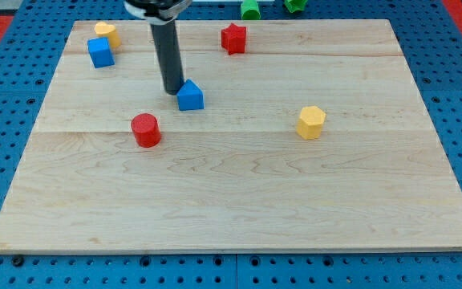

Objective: Place your hand at center of the board

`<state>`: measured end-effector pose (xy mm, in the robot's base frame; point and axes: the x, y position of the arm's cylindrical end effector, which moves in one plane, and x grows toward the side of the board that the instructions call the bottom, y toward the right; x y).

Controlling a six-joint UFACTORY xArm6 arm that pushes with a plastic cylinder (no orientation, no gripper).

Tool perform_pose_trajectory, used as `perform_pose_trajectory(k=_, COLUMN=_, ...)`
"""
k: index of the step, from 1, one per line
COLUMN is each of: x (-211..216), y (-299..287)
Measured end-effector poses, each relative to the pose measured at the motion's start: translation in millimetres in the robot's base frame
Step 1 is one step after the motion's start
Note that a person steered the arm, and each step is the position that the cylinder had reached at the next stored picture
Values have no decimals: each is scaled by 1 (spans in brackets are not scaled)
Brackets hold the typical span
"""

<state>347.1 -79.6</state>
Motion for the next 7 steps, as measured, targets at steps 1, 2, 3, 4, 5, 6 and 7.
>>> perform_pose_trajectory(k=1, x=-37, y=21)
perform_pose_trajectory(k=2, x=-24, y=63)
perform_pose_trajectory(k=3, x=5, y=78)
perform_pose_trajectory(k=4, x=19, y=89)
perform_pose_trajectory(k=5, x=22, y=96)
perform_pose_trajectory(k=6, x=24, y=99)
perform_pose_trajectory(k=7, x=25, y=99)
